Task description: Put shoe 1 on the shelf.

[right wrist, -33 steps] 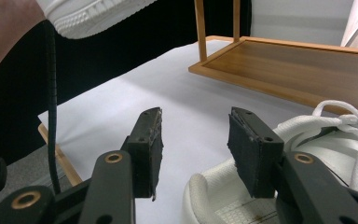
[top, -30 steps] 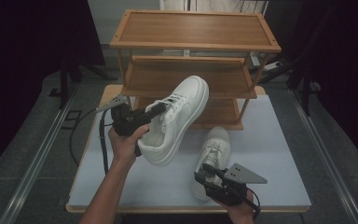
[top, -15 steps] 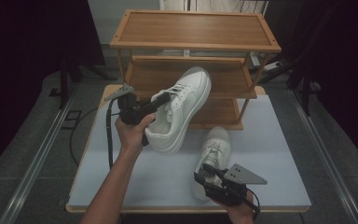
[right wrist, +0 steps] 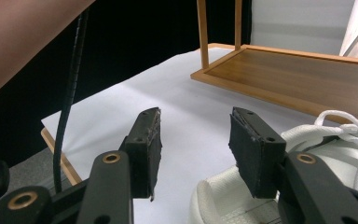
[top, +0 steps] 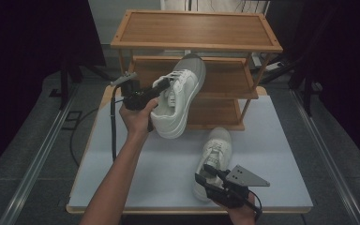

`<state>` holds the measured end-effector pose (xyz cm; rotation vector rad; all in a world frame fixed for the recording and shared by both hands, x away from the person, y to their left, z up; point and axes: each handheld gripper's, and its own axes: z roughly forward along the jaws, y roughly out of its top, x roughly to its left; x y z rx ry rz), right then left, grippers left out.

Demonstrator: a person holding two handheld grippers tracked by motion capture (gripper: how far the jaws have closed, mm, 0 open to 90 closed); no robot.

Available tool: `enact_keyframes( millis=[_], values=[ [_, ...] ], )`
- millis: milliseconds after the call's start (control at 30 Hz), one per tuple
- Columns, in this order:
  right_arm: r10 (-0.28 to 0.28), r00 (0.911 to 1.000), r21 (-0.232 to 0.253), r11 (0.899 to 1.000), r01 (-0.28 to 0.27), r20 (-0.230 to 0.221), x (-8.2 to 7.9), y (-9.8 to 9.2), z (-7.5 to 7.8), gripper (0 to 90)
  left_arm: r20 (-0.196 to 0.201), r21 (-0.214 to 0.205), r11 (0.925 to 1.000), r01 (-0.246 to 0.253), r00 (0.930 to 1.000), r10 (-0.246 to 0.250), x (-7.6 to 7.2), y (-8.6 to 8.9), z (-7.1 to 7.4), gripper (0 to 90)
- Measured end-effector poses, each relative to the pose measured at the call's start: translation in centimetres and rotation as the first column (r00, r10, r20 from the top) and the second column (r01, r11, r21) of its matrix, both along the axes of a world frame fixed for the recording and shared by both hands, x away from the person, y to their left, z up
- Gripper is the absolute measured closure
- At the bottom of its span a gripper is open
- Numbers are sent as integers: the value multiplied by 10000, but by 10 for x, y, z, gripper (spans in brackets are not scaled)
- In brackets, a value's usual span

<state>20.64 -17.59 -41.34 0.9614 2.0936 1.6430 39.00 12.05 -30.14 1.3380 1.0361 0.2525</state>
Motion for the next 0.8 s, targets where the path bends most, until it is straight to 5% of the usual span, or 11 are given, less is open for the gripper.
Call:
enact_keyframes(
  millis=[300,800],
  values=[
    [106,9998,54,9999,-107,150,-4,2,3,530,-231,-72,9986,-531,9983,529,19,-3,6,820],
    [62,9999,61,10000,-63,150,-4,0,3,531,-631,-149,9858,-1675,9841,1662,46,-6,-1,816]
  ],
)
